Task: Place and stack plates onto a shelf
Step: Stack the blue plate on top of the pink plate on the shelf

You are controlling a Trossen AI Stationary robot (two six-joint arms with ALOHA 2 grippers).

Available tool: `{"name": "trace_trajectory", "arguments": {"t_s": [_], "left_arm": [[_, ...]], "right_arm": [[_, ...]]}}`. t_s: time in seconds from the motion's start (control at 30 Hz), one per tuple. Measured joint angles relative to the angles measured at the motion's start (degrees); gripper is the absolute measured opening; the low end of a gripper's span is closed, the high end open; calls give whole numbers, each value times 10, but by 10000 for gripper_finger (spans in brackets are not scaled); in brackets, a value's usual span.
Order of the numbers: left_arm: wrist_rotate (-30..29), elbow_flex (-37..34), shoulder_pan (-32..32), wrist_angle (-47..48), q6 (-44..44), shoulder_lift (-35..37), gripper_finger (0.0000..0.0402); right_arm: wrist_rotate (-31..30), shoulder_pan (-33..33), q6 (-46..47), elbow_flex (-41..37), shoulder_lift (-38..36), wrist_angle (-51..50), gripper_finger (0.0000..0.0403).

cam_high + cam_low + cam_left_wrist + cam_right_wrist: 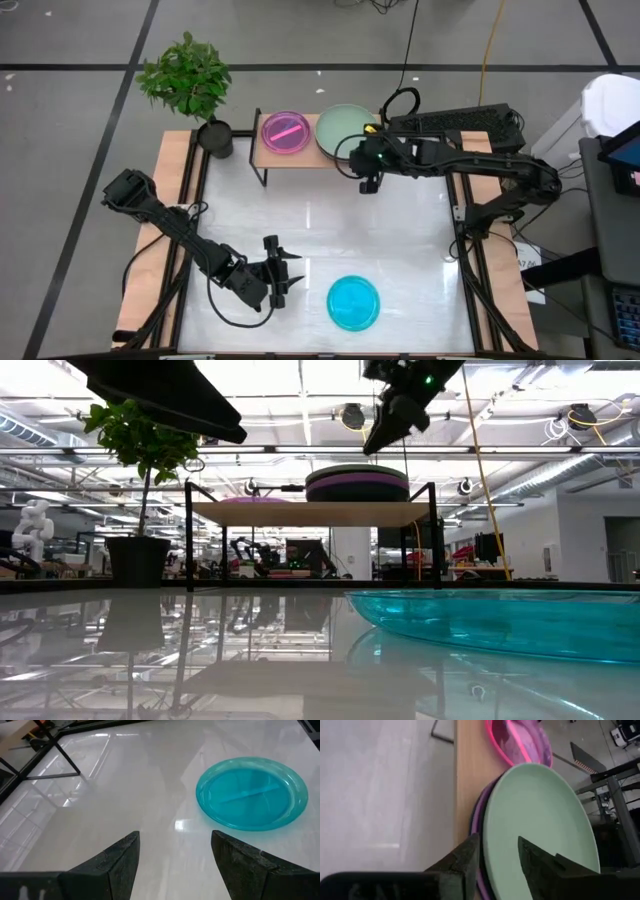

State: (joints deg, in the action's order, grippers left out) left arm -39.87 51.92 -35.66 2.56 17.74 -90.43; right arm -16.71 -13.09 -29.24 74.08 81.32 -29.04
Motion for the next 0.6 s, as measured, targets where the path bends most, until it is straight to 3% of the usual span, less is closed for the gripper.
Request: {"name": "trace_trajectory", "arguments": {"t_s": [0.13, 0.3, 0.6], "left_arm": [[28, 0, 0, 3, -21, 0, 250], [70, 0, 0, -8, -64, 0, 250], [136, -1, -1, -40, -214, -4, 250]], "right_arm": [[8, 27, 54, 0, -27, -15, 127], [67, 79, 129, 0, -55, -52, 125], [35, 199, 231, -74, -102, -48, 119]]}}
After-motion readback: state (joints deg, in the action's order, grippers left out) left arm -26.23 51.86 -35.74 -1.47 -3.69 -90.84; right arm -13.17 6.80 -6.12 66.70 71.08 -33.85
